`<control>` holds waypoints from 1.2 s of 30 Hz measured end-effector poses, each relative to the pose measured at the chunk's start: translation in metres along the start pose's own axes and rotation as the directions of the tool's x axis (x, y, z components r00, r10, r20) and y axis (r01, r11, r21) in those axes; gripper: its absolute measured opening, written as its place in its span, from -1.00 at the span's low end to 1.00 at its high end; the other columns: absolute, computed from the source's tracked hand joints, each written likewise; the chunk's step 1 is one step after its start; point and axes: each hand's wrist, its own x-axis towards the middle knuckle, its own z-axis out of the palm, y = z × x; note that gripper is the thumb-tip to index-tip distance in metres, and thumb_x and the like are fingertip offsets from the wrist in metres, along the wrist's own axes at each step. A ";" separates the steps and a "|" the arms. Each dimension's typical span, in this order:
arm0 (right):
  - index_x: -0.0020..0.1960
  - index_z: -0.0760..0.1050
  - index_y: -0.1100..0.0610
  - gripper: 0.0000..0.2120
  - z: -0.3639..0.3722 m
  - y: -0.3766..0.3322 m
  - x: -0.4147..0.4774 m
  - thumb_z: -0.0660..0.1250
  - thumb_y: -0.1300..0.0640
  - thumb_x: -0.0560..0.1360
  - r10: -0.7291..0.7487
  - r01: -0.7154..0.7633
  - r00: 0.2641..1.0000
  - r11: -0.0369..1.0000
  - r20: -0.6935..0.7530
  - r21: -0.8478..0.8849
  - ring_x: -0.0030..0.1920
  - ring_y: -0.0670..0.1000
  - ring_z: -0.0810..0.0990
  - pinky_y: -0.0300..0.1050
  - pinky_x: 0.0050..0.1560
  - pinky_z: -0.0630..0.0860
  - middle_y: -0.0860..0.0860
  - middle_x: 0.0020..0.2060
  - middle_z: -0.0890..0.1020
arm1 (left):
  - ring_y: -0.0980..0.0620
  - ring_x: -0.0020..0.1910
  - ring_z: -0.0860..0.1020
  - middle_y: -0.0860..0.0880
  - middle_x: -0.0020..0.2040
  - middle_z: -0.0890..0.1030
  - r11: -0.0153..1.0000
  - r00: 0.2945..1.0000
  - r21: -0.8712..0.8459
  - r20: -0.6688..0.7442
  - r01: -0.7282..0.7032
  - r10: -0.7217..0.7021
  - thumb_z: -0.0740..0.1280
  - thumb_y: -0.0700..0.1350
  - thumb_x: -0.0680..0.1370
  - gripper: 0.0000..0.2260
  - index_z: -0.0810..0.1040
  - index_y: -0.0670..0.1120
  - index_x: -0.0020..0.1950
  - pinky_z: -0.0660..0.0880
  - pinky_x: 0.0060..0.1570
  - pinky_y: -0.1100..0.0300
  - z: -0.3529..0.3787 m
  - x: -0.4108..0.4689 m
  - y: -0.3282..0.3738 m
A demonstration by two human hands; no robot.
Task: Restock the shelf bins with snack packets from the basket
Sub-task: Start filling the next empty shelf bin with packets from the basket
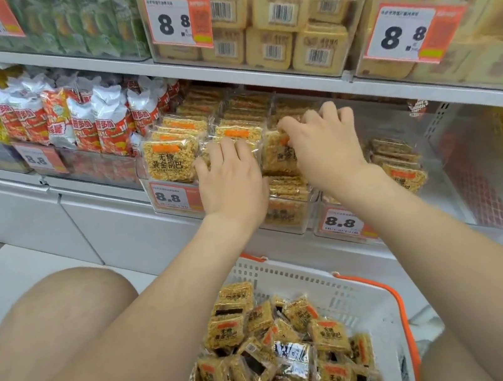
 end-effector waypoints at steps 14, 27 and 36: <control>0.09 0.62 0.25 -0.69 0.034 -0.024 -0.019 0.42 0.47 0.39 0.019 0.031 0.985 0.957 -0.169 0.287 0.01 0.18 0.48 0.04 -0.01 0.51 0.14 -0.04 0.57 | -0.21 0.52 0.26 -0.16 0.51 0.32 0.959 0.987 -0.253 0.061 -0.127 0.147 0.43 0.08 0.60 -0.37 0.26 -0.04 0.59 0.44 0.36 -0.20 0.002 0.003 -0.024; 0.01 0.57 0.18 -0.75 0.012 -0.037 -0.054 0.23 0.32 0.39 -0.023 0.103 0.974 0.932 -0.226 0.348 0.01 0.17 0.51 0.04 -0.07 0.46 0.11 -0.04 0.58 | -0.17 0.06 0.39 -0.13 0.09 0.43 0.928 0.966 -0.312 -0.223 -0.201 0.134 0.42 -0.33 0.44 -0.71 0.48 -0.11 0.10 0.42 -0.06 -0.02 0.005 -0.018 -0.032; -0.27 0.46 0.05 -0.81 0.025 -0.107 -0.100 0.22 0.19 0.52 -0.416 0.206 0.794 0.870 0.444 0.447 -0.37 0.10 0.49 -0.11 -0.41 0.41 0.04 -0.38 0.49 | -0.16 0.05 0.63 -0.09 0.15 0.63 0.977 0.689 -0.143 0.692 -0.160 0.214 0.33 -0.24 0.57 -0.75 0.59 -0.06 0.22 0.54 -0.17 0.05 0.032 -0.063 -0.078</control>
